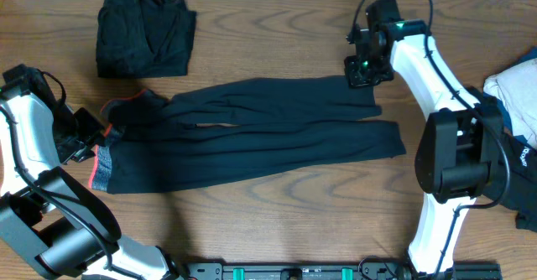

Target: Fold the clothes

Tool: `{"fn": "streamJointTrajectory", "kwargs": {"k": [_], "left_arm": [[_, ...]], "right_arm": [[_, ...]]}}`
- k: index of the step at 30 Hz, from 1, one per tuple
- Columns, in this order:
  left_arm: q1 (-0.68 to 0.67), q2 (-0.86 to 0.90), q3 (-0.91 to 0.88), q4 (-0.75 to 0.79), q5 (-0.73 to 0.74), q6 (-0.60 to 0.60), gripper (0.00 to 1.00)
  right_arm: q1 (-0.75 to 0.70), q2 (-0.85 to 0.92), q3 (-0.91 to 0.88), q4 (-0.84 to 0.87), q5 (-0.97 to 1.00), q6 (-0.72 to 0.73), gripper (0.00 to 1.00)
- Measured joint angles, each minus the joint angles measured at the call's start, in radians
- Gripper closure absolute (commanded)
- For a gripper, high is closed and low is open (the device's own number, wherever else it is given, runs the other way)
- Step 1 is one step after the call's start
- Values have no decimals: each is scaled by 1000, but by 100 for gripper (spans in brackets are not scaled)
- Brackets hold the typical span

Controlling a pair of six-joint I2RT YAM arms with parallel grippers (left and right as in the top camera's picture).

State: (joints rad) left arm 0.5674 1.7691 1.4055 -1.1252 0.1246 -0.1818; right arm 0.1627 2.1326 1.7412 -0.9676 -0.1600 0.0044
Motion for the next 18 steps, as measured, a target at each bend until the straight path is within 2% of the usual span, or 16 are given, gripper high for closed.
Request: {"fn": "streamJointTrajectory", "kwargs": {"k": [18], "left_arm": [[0, 0, 0, 13, 26, 3, 73]], "right_arm": [[-30, 120, 0, 12, 72, 2, 99]]}}
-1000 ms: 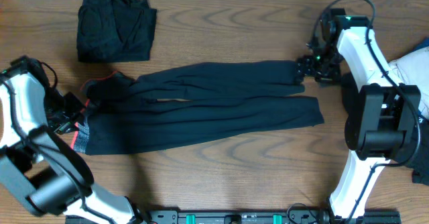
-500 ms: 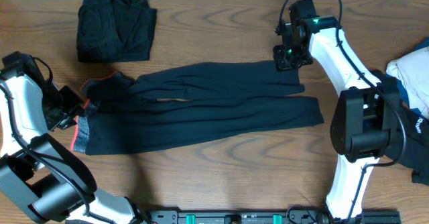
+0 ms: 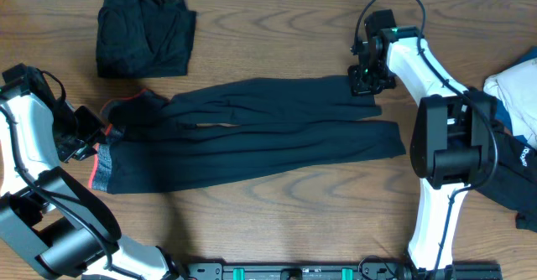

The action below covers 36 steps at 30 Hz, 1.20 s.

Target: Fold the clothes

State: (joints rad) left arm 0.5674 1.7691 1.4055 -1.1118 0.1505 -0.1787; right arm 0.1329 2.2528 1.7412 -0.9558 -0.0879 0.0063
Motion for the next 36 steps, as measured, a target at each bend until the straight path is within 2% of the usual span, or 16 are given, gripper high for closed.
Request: {"fn": "streamJointTrajectory", "kwargs": {"k": [11, 17, 26, 36], "left_arm": [[0, 0, 0, 2, 2, 5, 73], [-14, 0, 0, 34, 77, 69, 73], [-152, 0, 0, 101, 117, 138, 73], [-314, 0, 0, 234, 153, 175, 73]], "right_arm": [[-6, 35, 22, -9, 33, 7, 99], [-48, 39, 30, -8, 109, 9, 99], [-164, 41, 31, 26, 167, 11, 99], [-190, 45, 31, 48, 257, 12, 96]]}}
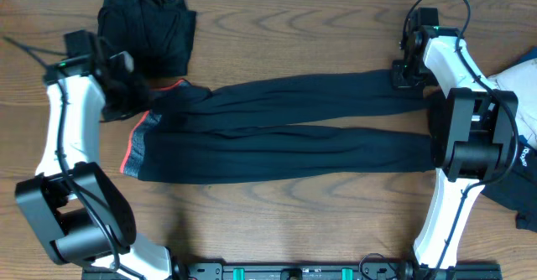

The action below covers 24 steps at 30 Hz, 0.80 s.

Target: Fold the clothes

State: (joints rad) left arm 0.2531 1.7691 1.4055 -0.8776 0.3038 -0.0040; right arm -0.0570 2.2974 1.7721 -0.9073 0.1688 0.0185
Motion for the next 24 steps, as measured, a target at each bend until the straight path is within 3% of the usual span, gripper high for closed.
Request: {"fn": "streamJointTrajectory", "kwargs": {"k": [7, 9, 13, 17, 22, 24], "left_arm": [[-119, 3, 0, 130, 12, 2, 67], [-131, 8, 0, 150, 12, -1, 67], [-132, 29, 0, 169, 11, -13, 66], [-130, 70, 0, 171, 12, -21, 66], [-130, 146, 0, 166, -2, -54, 66], [-130, 169, 0, 156, -29, -82, 66]], "right_arm": [[-2, 4, 1, 2, 60, 14, 98], [-4, 7, 8, -17, 68, 18, 93], [-6, 25, 52, -90, 66, 28, 77], [-6, 57, 152, -204, 7, 29, 44], [-4, 69, 334, -375, -122, 12, 25], [-3, 69, 395, -424, -166, 0, 24]]}}
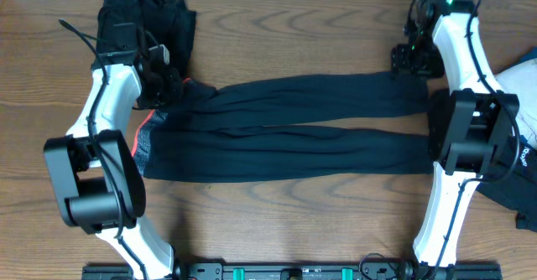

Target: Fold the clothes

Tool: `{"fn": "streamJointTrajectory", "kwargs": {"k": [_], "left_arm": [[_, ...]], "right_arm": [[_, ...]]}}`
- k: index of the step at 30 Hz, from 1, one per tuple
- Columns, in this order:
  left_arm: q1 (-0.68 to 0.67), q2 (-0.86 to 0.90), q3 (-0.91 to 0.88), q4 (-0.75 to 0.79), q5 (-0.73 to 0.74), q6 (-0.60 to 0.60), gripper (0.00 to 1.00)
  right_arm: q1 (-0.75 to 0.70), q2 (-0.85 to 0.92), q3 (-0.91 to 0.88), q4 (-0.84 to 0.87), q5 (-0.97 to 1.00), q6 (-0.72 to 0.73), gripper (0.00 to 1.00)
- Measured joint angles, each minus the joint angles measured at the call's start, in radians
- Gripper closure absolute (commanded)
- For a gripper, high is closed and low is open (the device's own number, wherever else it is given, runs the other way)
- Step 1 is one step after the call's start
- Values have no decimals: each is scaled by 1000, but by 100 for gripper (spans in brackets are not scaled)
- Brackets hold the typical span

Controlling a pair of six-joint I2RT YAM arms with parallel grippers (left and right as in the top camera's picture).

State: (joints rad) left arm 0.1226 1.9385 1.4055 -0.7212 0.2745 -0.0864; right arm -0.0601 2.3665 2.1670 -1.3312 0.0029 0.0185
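Observation:
Black pants (285, 125) lie stretched lengthwise across the table, both legs pointing right. Their waistband (144, 139), grey with a red edge, is at the left. My left gripper (164, 84) is shut on the waistband's upper corner, which is bunched and lifted a little. At the end of the upper leg, my right gripper (408, 62) is shut on the cuff. The lower leg (352, 142) lies flat, with its end running under the right arm.
A folded black garment (143, 20) sits at the back left, right behind the left arm. A pile of white and blue clothes (518, 87) lies at the right edge. The arm bases stand along the table's front edge.
The left gripper has moved right with the waistband corner, and the right gripper has moved slightly back. The pants have shifted a little further right, with the waistband more bunched.
The pants first lay left of centre with wavy legs, the left gripper at the waistband's left edge and the right gripper at the upper cuff. Later the pants were further right and pulled straight between both grippers. Now they are stretched further right still.

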Motion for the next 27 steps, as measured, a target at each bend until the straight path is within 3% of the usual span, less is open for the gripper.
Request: {"fn": "streamJointTrajectory", "kwargs": {"k": [3, 9, 12, 15, 27], "left_arm": [[0, 12, 0, -16, -58, -53, 59], [4, 12, 0, -69, -173, -243, 58], [13, 12, 0, -77, -204, -319, 46], [18, 12, 0, -74, -217, -373, 42], [19, 43, 0, 0, -122, -451, 38]], "right_arm": [[4, 0, 46, -58, -41, -8, 23], [26, 0, 49, -106, -91, -9, 23], [37, 0, 49, -108, -105, -9, 22], [50, 0, 49, -108, -111, -9, 22], [90, 0, 49, -108, -119, -9, 22]]}}
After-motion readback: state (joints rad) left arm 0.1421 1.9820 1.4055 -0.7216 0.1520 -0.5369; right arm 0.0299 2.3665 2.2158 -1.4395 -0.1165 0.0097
